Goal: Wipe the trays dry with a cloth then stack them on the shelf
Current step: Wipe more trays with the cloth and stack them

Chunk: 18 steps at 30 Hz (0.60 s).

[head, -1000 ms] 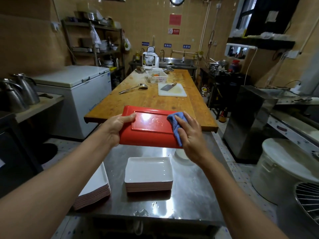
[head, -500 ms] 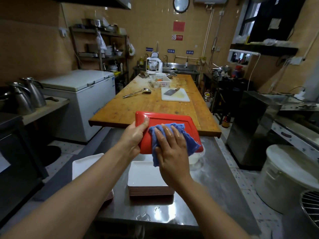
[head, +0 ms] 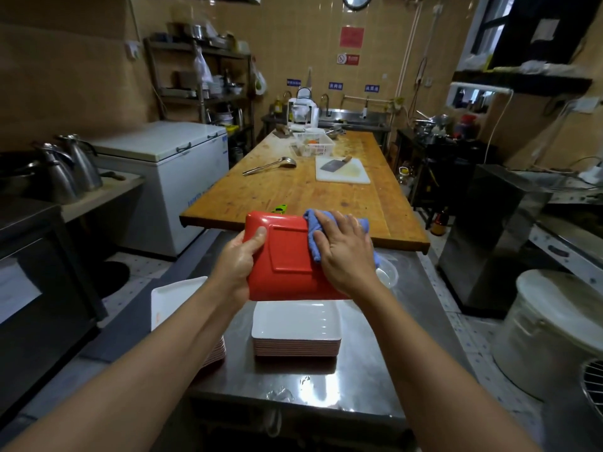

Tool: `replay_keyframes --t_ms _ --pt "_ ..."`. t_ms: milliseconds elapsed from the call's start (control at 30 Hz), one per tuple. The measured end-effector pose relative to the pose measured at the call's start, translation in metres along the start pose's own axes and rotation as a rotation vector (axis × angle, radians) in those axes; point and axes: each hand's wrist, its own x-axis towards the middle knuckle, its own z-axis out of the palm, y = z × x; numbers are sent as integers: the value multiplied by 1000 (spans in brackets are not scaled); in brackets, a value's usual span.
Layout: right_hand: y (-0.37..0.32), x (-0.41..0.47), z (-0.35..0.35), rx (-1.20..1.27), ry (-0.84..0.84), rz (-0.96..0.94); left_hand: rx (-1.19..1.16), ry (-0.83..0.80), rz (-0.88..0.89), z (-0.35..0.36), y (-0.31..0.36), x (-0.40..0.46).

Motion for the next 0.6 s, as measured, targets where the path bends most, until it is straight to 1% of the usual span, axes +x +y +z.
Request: replay_keyframes --t_ms 133,200,300,333,433,600 --pt "16 2 5 265 -55 145 -73 21 -62 -17 0 0" --pt "16 1 9 315 -60 148 -114 33 -83 -25 3 2" --pt "16 -10 18 306 6 70 -138 65 -101 -36 5 2" --pt "16 -16 22 337 36 74 -143 78 -111 -39 5 2" --pt "12 -31 37 561 68 190 -160 140 -172 -51 2 2" --pt "7 -41 53 634 92 233 -121 226 -244 -73 -3 1"
